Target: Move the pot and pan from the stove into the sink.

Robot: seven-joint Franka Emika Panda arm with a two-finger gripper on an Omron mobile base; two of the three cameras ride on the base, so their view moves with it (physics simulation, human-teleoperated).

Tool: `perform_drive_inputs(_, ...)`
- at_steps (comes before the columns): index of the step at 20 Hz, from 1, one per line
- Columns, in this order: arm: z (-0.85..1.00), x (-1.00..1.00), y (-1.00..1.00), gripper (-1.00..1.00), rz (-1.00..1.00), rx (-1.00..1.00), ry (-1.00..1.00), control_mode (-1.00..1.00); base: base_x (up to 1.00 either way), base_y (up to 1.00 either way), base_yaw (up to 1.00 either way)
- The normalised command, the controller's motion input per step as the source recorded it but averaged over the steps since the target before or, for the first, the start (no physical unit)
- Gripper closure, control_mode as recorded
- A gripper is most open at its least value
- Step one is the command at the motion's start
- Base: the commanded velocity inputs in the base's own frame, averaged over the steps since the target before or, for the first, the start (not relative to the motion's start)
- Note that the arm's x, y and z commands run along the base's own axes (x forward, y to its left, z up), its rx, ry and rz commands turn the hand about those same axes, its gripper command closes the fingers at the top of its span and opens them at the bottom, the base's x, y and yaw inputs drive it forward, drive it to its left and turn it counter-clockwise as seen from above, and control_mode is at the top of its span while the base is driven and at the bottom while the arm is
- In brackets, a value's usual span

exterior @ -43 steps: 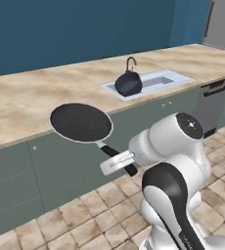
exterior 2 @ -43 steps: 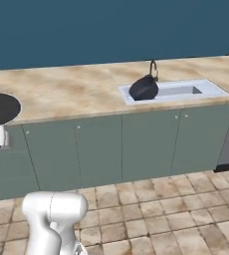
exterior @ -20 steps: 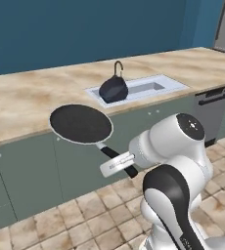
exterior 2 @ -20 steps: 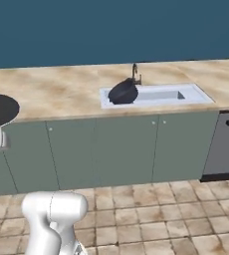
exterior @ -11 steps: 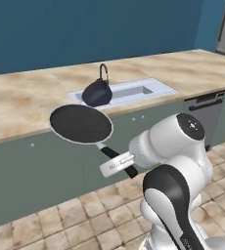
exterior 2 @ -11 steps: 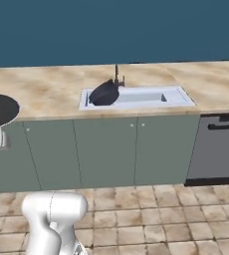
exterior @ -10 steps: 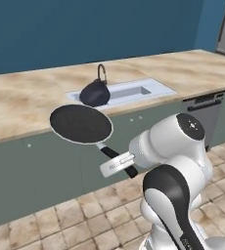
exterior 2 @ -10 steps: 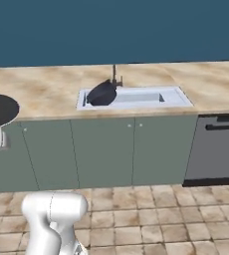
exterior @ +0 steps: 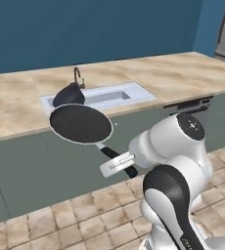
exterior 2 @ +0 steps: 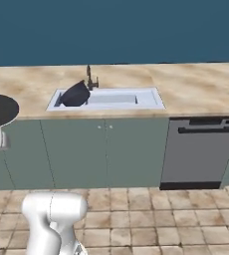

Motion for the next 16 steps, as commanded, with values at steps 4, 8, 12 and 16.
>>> perform_drive_inputs(4,0.00,0.00,0.00,1.00,0.00,0.00,0.00,1.00,0.00,-0.89,0.09)
perform_drive_inputs(8,0.00,0.00,0.00,1.00,0.00,0.00,0.00,1.00,0.00,-0.90,0.08)
perform_drive_inputs(12,0.00,0.00,0.00,1.00,0.00,0.00,0.00,1.00,-0.01,-0.92,0.08)
perform_drive_inputs(16,0.00,0.00,0.00,1.00,0.00,0.00,0.00,1.00,-0.08,-0.88,0.07)
